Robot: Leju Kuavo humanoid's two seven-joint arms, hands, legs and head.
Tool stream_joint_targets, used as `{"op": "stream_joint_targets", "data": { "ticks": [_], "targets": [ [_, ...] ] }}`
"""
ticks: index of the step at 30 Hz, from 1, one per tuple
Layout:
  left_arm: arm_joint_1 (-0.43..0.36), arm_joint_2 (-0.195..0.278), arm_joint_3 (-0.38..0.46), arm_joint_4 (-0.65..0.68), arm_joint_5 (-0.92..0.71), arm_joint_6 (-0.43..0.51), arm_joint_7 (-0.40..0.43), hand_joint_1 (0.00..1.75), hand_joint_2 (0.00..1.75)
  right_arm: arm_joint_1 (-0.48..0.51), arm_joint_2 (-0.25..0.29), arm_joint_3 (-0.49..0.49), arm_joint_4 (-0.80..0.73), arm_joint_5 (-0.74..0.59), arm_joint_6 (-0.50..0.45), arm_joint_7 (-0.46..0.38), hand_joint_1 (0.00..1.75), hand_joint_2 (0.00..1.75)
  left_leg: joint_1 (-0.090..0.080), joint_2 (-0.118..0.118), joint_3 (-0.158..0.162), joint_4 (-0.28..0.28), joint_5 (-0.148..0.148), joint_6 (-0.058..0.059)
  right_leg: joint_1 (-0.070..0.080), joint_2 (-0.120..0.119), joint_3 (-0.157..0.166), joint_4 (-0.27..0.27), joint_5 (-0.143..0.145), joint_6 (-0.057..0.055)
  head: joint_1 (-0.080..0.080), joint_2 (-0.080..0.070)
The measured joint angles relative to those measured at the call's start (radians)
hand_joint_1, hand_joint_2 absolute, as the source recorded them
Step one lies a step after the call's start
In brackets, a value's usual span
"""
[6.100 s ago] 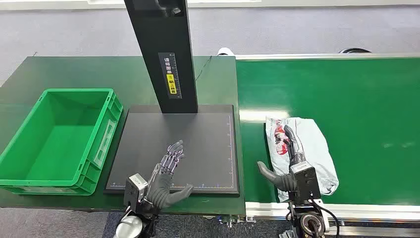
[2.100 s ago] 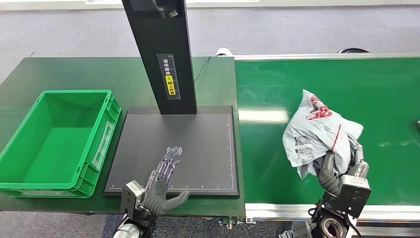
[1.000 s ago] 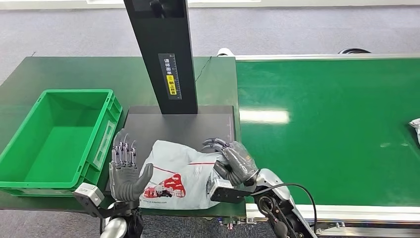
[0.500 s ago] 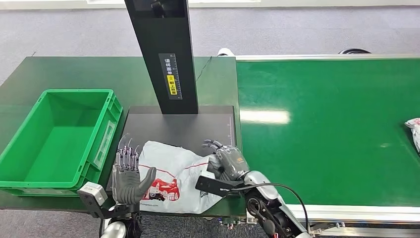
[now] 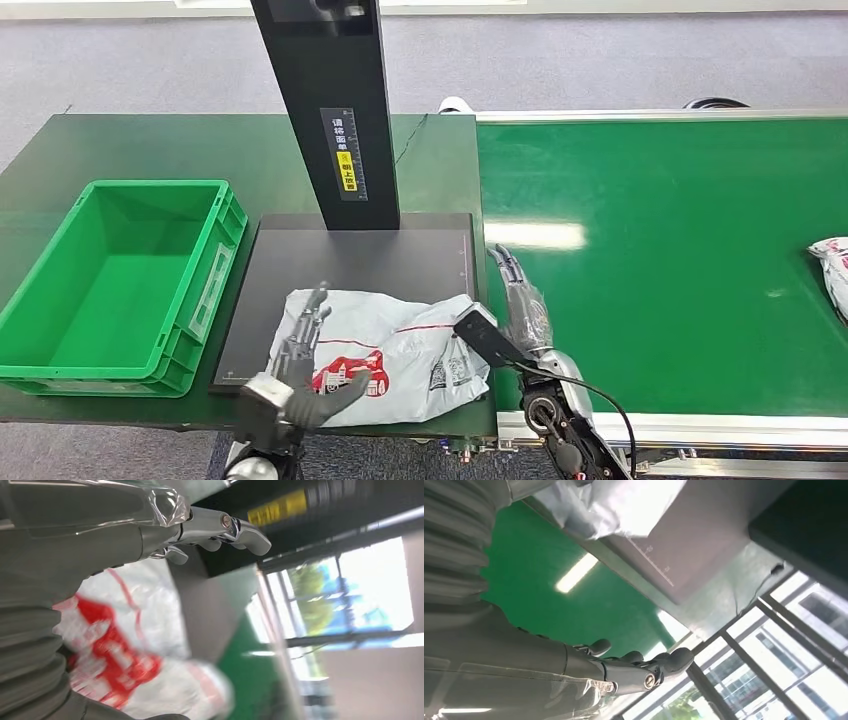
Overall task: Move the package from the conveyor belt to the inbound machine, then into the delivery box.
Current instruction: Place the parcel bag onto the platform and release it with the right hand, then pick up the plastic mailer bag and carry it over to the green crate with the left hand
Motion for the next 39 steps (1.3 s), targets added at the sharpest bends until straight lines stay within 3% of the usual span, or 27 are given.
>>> {"op": "stream_joint_targets", "data": {
  "ticks": [4,10,16,24,26,30,31,39],
  "targets": [
    [-0.019,0.006,-0.057,0.044,-0.191,0.06,0.058,0.0,1.75,0.028,0.007,-0.041,-0.026,-0.032,-0.005,-0.021,0.0,1.75,0.0,0.0,0.0,0.0,0.0,0.0,0.0,0.0,0.0,0.0,0.0,0.0,0.0,0.0],
    [-0.04,0.014,-0.104,0.093,-0.281,0.077,0.101,0.0,1.75,0.05,0.013,-0.065,-0.047,-0.04,0.0,-0.024,0.0,1.75,0.0,0.0,0.0,0.0,0.0,0.0,0.0,0.0,0.0,0.0,0.0,0.0,0.0,0.0],
    [-0.052,0.025,-0.146,0.131,-0.507,0.092,0.227,0.0,1.75,0.06,0.019,-0.076,-0.048,-0.048,0.013,-0.028,0.0,1.75,0.0,0.0,0.0,0.0,0.0,0.0,0.0,0.0,0.0,0.0,0.0,0.0,0.0,0.0],
    [-0.053,0.029,-0.158,0.151,-0.556,0.072,0.267,0.02,1.75,0.075,0.021,-0.088,-0.048,-0.049,0.014,-0.033,0.0,1.75,0.0,0.0,0.0,0.0,0.0,0.0,0.0,0.0,0.0,0.0,0.0,0.0,0.0,0.0],
    [-0.056,0.029,-0.158,0.157,-0.573,0.029,0.306,0.21,1.75,0.081,0.023,-0.091,-0.048,-0.048,0.02,-0.034,0.0,1.75,0.0,0.0,0.0,0.0,0.0,0.0,0.0,0.0,0.0,0.0,0.0,0.0,0.0,0.0],
    [-0.087,0.028,-0.158,0.206,-0.616,-0.029,0.375,1.58,1.75,0.09,0.031,-0.095,-0.049,-0.041,0.032,-0.038,0.0,1.75,0.0,0.0,0.003,0.0,0.0,0.0,0.0,-0.001,0.004,0.0,-0.001,0.0,0.0,0.0],
    [-0.096,0.027,-0.157,0.222,-0.617,-0.036,0.378,1.71,1.75,0.092,0.033,-0.096,-0.049,-0.039,0.035,-0.038,0.0,1.75,0.0,0.0,0.004,-0.001,-0.001,0.0,0.0,-0.001,0.006,0.0,-0.001,0.0,0.0,0.0],
    [-0.154,0.016,-0.149,0.292,-0.585,-0.08,0.361,1.75,1.75,0.109,0.044,-0.124,-0.069,-0.027,0.053,-0.03,0.0,1.75,0.0,-0.006,0.019,-0.001,-0.005,0.002,0.0,-0.006,0.024,-0.001,-0.006,0.001,0.0,0.0]
  ]
}}
